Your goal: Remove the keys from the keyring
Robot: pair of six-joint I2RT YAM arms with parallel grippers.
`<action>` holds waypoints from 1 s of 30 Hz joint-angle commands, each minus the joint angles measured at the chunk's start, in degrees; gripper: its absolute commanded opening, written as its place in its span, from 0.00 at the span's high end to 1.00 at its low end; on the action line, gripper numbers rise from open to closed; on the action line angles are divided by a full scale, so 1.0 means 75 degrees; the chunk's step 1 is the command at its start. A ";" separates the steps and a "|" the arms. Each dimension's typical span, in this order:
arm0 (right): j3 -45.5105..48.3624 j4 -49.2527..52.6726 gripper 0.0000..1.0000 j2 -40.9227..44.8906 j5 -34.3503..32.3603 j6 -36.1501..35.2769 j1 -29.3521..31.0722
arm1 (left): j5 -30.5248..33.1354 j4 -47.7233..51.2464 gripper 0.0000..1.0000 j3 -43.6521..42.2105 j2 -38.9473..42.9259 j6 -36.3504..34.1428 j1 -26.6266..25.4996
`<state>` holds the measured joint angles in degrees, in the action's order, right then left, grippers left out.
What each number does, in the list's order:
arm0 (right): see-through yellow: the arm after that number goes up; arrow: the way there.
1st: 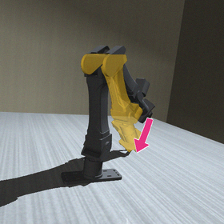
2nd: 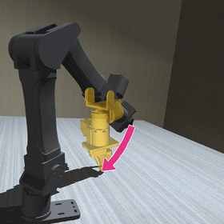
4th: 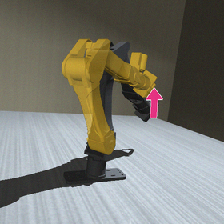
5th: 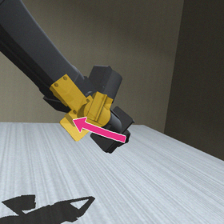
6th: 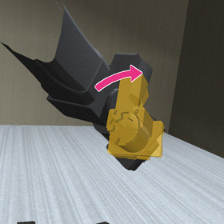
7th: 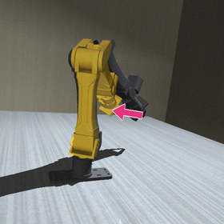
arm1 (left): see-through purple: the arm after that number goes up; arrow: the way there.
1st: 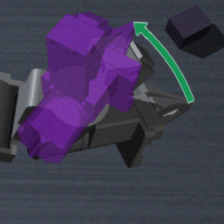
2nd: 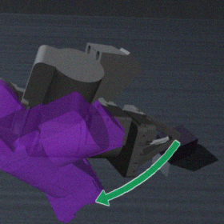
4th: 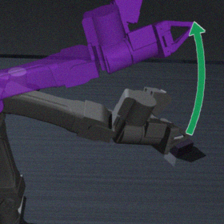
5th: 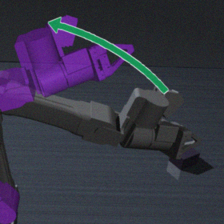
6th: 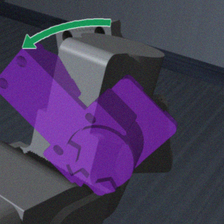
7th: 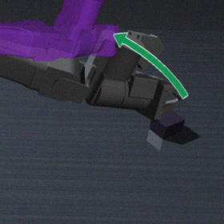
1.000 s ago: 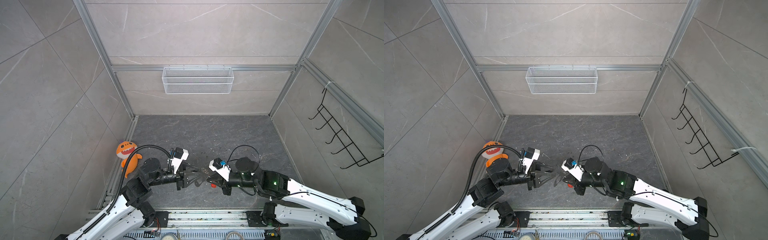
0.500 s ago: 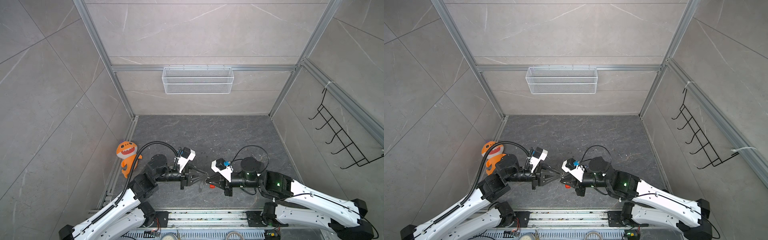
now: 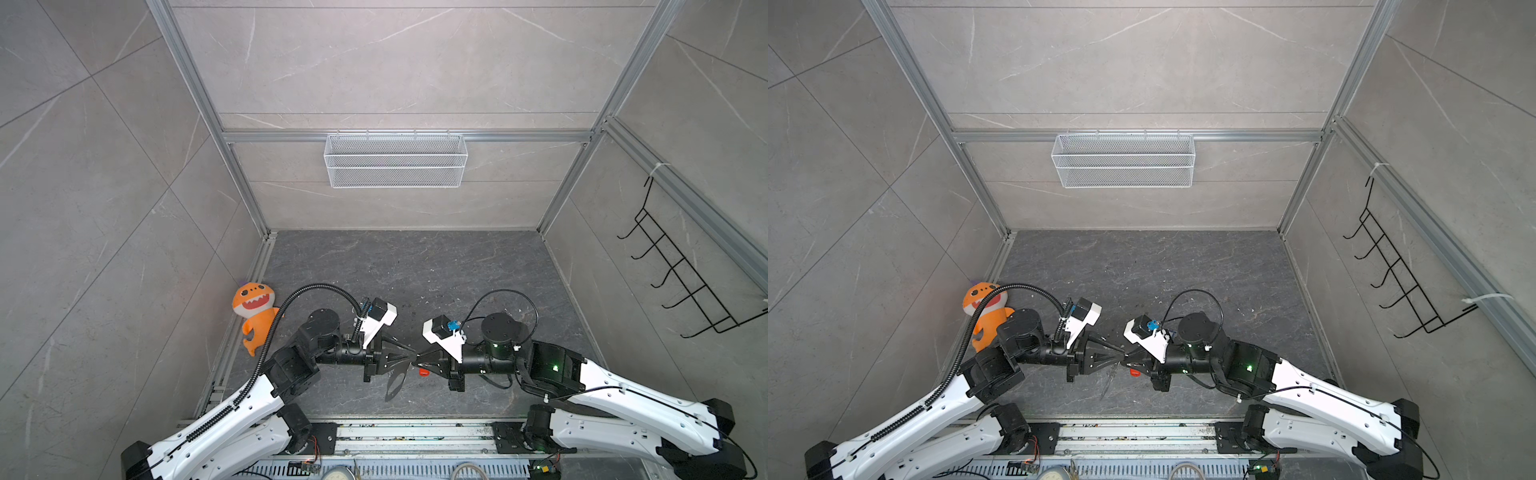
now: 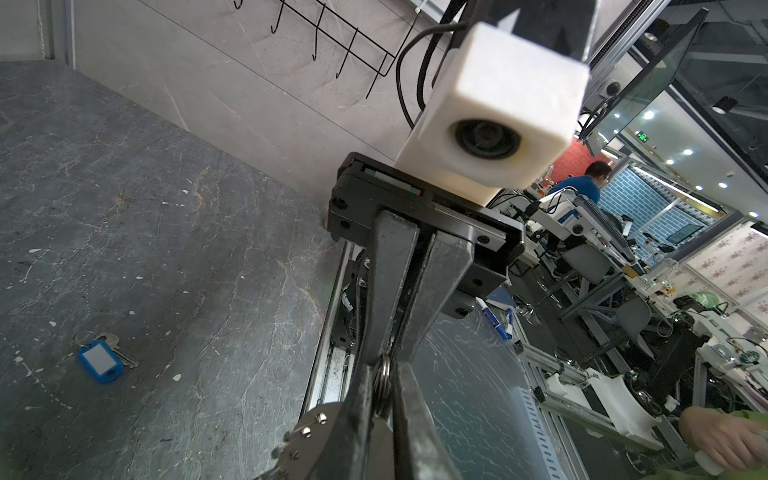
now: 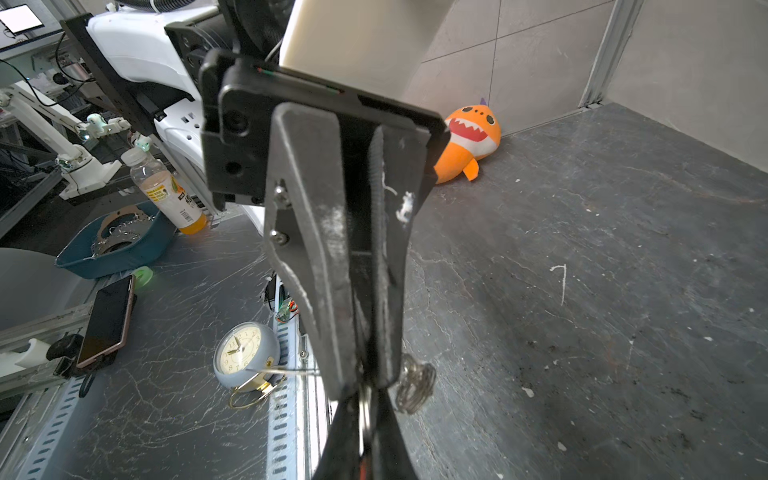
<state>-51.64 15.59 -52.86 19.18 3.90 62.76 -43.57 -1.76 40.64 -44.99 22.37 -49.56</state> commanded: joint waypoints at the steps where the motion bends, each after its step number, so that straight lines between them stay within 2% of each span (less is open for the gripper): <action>1: 0.0029 -0.0424 1.00 -0.0007 0.0069 0.0133 -0.0042 | -0.0022 0.0049 0.86 0.0310 -0.0061 -0.0280 -0.0125; 15: 0.0062 -0.0473 1.00 0.0189 -0.0189 0.0212 -0.0112 | 0.0743 0.0954 0.84 0.0509 0.0101 -0.0735 -0.0411; 24: 0.0079 -0.0553 1.00 0.0210 -0.0199 0.0272 -0.0141 | 0.0863 0.1076 0.84 0.0604 -0.0006 -0.0837 -0.0586; 28: 0.0065 -0.0632 1.00 0.0172 -0.0196 0.0302 -0.0153 | 0.0883 0.1002 0.86 0.0607 -0.0127 -0.0838 -0.0701; 30: 0.0065 -0.0671 1.00 0.0169 -0.0214 0.0303 -0.0153 | 0.0921 0.1004 0.91 0.0616 -0.0172 -0.0870 -0.0739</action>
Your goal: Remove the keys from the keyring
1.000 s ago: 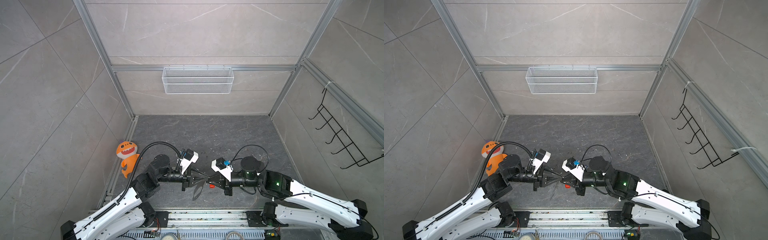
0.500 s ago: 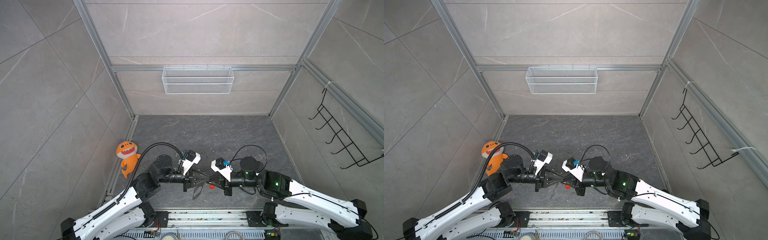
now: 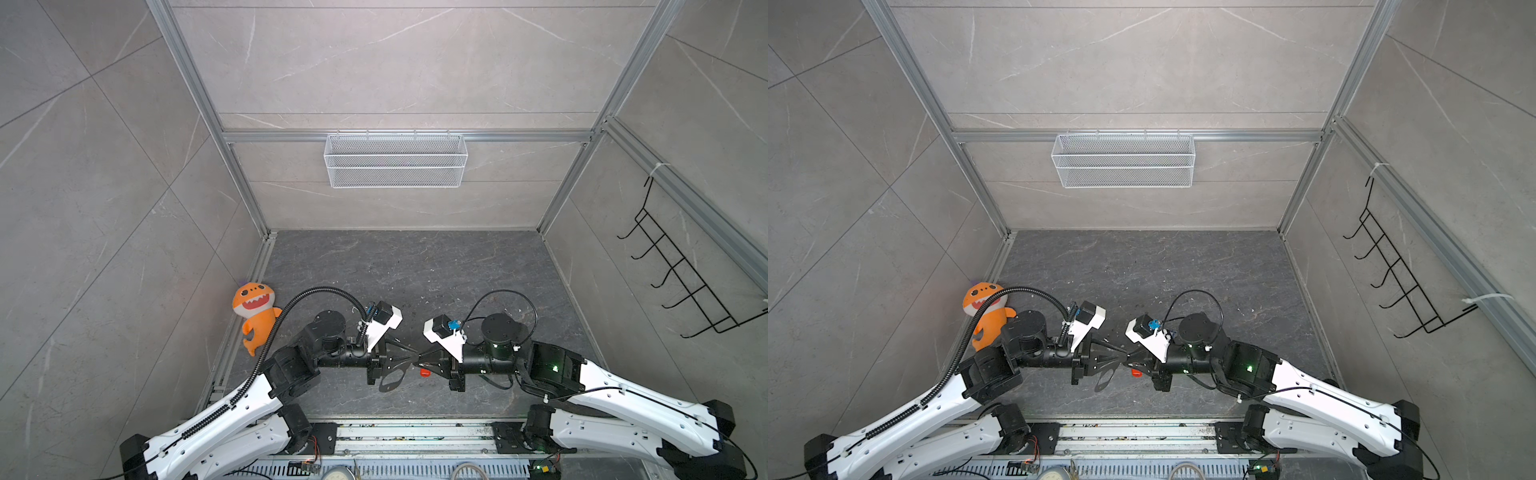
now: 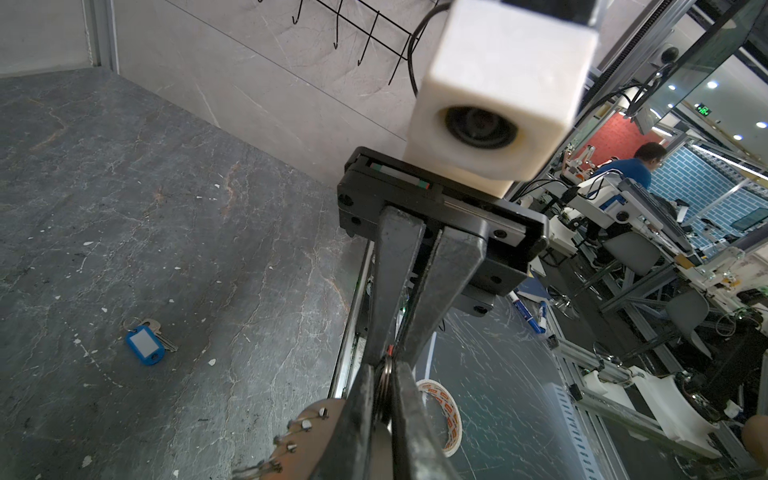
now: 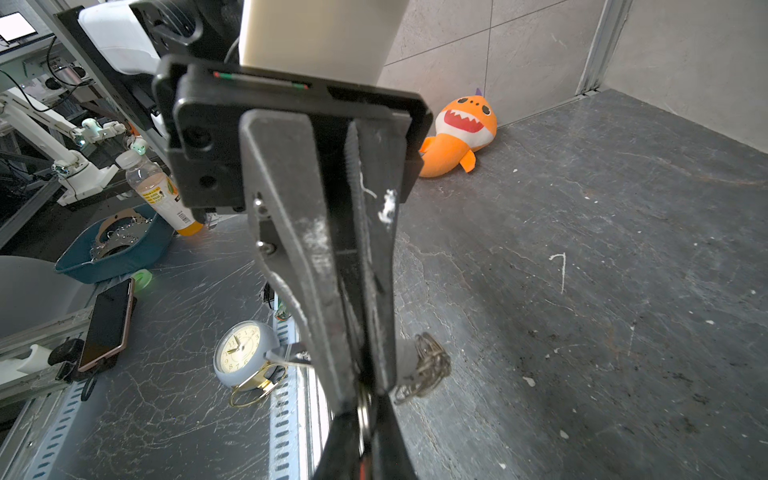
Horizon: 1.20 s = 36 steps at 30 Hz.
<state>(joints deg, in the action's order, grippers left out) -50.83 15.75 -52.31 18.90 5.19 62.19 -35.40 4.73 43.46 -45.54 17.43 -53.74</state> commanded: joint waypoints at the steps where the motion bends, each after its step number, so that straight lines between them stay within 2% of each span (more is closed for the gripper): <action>1: -0.0043 -0.0717 1.00 0.0096 -0.0186 0.0140 -0.0084 | -0.0130 0.0132 0.93 0.0240 -0.0105 -0.0215 -0.0194; 3: -0.0054 -0.0751 1.00 0.0087 -0.0179 0.0159 -0.0089 | -0.0046 0.0144 1.00 0.0240 -0.0104 -0.0228 -0.0219; 9: -0.0070 -0.0826 0.99 0.0044 -0.0175 0.0257 -0.0089 | 0.0483 -0.0158 1.00 0.0113 0.0188 -0.0152 -0.0253; 10: -0.0070 -0.0809 0.93 0.0048 -0.0164 0.0278 -0.0088 | 0.0671 -0.0232 1.00 0.0070 0.0305 -0.0130 -0.0253; 12: -0.0057 -0.0761 0.72 0.0111 -0.0154 0.0336 -0.0089 | 0.1007 -0.0391 1.00 -0.0053 0.0634 -0.0139 -0.0253; 13: -0.0041 -0.0741 0.65 0.0158 -0.0136 0.0343 -0.0089 | 0.1151 -0.0456 1.00 -0.0083 0.0778 -0.0159 -0.0253; 16: 0.0078 -0.0666 0.54 0.0354 -0.0204 0.0375 -0.0089 | 0.1536 -0.0525 1.00 -0.0111 0.1132 -0.0204 -0.0253; 21: 0.0275 -0.0616 0.50 0.0706 -0.0353 0.0535 -0.0089 | 0.1889 -0.0715 1.00 -0.0119 0.1417 -0.0160 -0.0253; 30: 0.0584 -0.1254 0.48 0.1297 -0.1442 0.1131 -0.0084 | 0.1466 -0.1182 1.00 -0.0187 0.1513 -0.0191 -0.0254; 36: 0.0277 -0.0690 0.47 0.1019 -0.1869 0.1104 -0.0090 | 0.2152 -0.0863 1.00 0.0124 0.1241 0.0038 -0.0253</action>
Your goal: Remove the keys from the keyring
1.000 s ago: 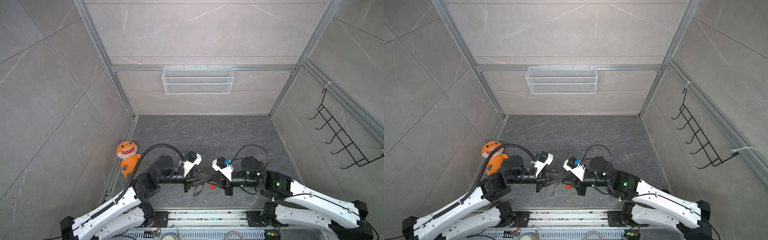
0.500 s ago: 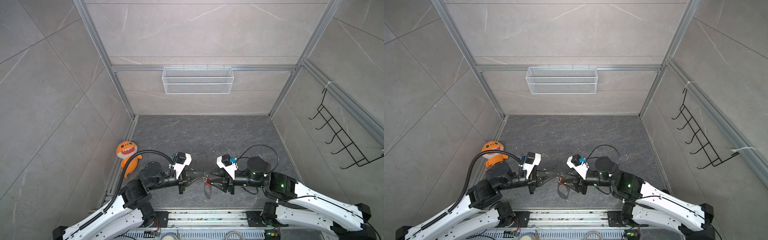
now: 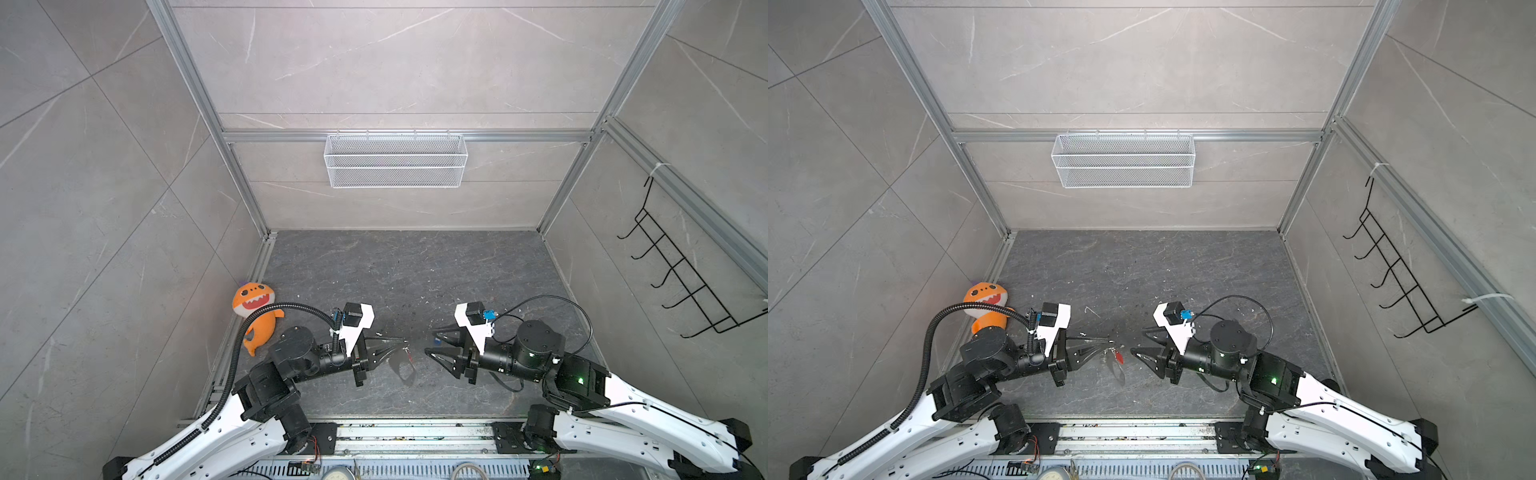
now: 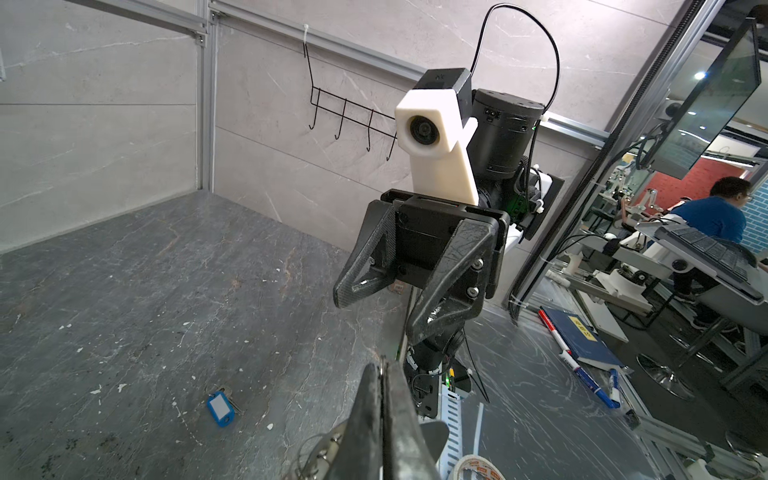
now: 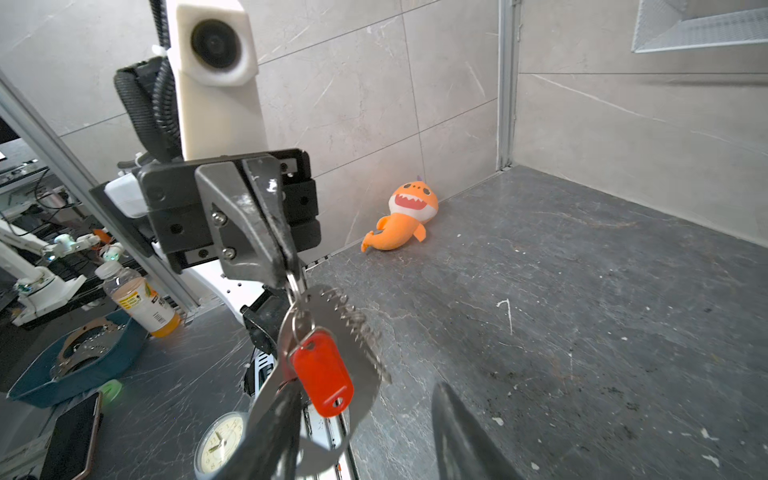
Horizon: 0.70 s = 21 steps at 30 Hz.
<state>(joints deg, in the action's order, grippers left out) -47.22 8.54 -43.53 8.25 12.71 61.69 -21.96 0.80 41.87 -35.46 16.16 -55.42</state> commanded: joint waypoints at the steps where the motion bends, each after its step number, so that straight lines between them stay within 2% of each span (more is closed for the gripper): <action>1: -0.0273 0.0396 0.47 -0.0203 -0.0589 0.0089 -0.0022 | 0.0553 -0.0258 1.00 0.0392 -0.0158 0.0286 -0.0029; 9: -0.0176 0.0344 0.47 -0.0278 -0.1136 -0.0160 -0.0022 | 0.2260 0.0599 1.00 0.0781 -0.0577 0.0527 -0.0052; 15: -0.0149 0.0285 0.50 -0.0446 -0.1304 -0.0206 -0.0021 | 0.3015 0.0613 1.00 0.0814 -0.0616 0.0537 -0.0122; 21: -0.0190 0.0273 0.54 -0.0714 -0.1512 -0.0120 -0.0022 | 0.3400 0.0647 1.00 0.0897 -0.0699 0.0527 -0.0181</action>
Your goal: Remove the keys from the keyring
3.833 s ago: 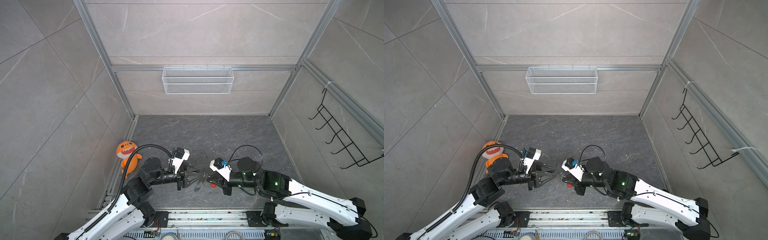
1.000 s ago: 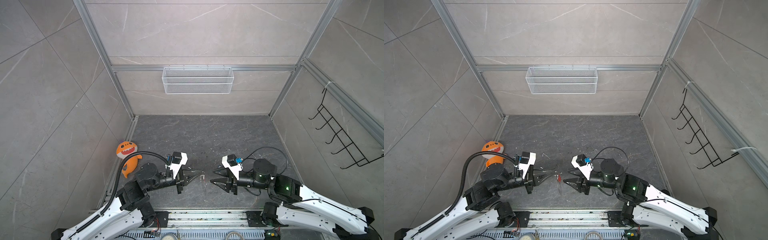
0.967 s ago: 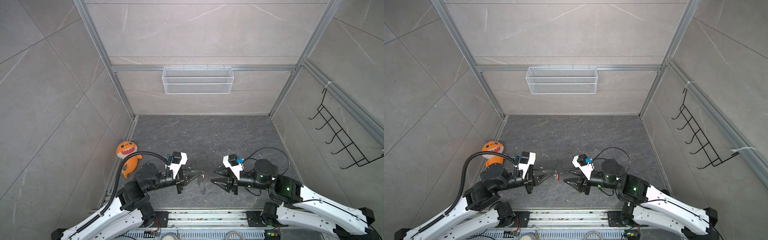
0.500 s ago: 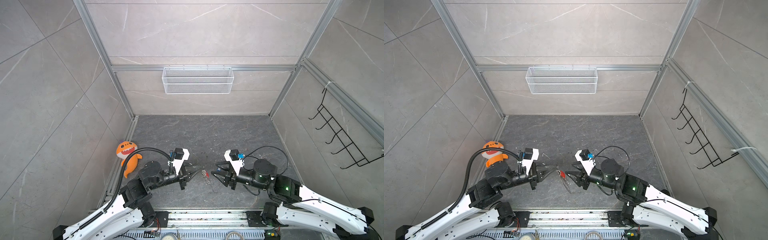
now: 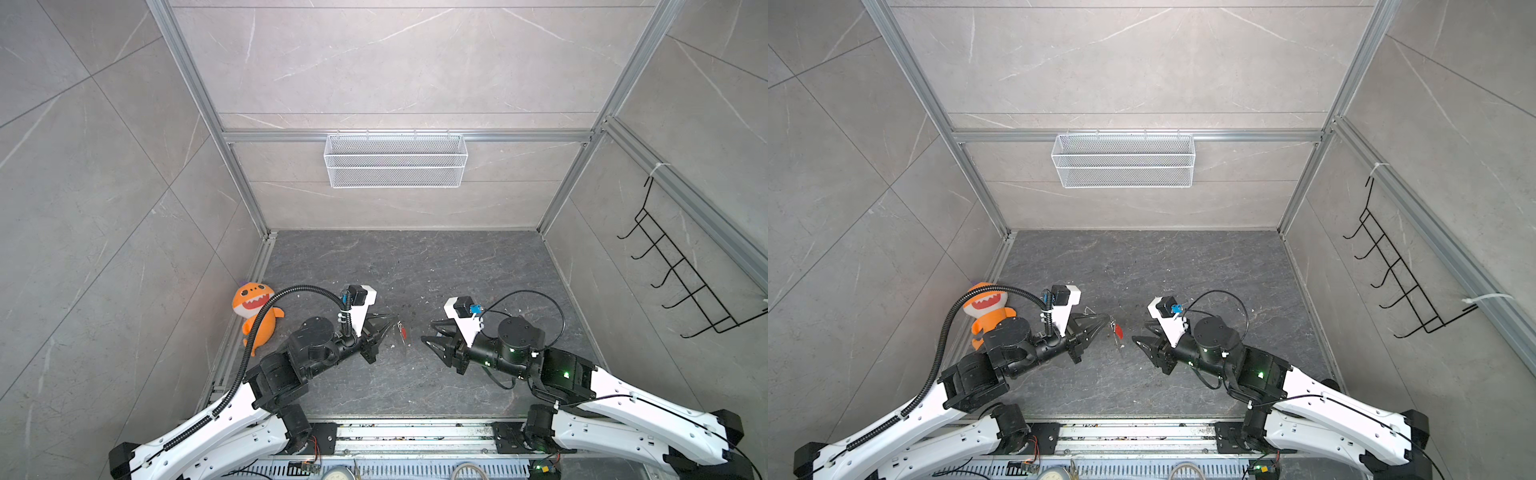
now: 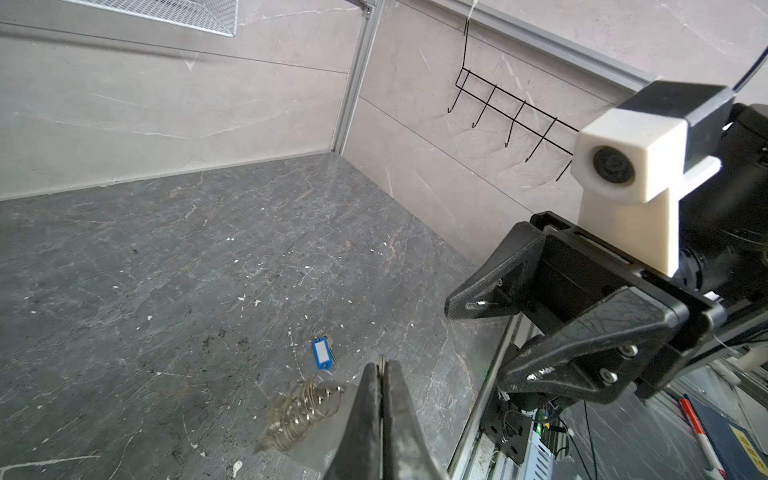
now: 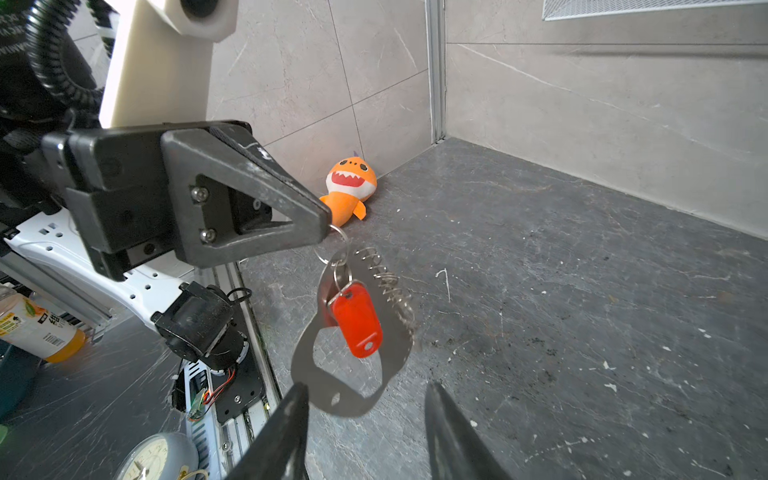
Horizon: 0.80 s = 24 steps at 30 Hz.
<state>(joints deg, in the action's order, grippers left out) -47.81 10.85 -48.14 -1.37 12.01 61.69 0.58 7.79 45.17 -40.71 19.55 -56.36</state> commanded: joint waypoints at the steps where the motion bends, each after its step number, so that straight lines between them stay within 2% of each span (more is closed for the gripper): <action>1: -0.0117 -0.0031 0.54 -0.0140 -0.0262 -0.0008 -0.0022 | 0.0415 -0.0274 1.00 0.0469 -0.0031 0.0053 -0.0062; 11: -0.0136 -0.0175 0.54 -0.0343 -0.0206 0.0051 -0.0022 | 0.0486 -0.0253 1.00 0.0517 -0.0112 -0.0139 -0.0138; 15: -0.0239 -0.0296 0.54 -0.0353 0.0324 -0.0047 -0.0022 | 0.0368 -0.0280 1.00 0.0471 -0.0073 -0.0258 -0.0138; 20: -0.0404 -0.0442 0.52 -0.0312 0.0640 -0.0209 -0.0022 | -0.0350 -0.0782 1.00 0.0079 0.0204 -0.0605 -0.0138; 23: -0.0423 -0.0548 0.52 -0.0291 0.0814 -0.0272 -0.0040 | -0.1137 -0.1203 1.00 -0.0242 0.0443 -0.0876 -0.0132; 24: -0.0419 -0.0627 0.53 -0.0302 0.1112 -0.0299 -0.0073 | -0.1426 -0.1397 1.00 -0.0366 0.0549 -0.0940 -0.0138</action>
<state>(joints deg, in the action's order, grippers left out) -49.19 8.54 -50.89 3.31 11.07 61.58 -3.40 4.56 43.68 -38.70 15.92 -57.01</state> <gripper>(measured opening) 0.471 0.052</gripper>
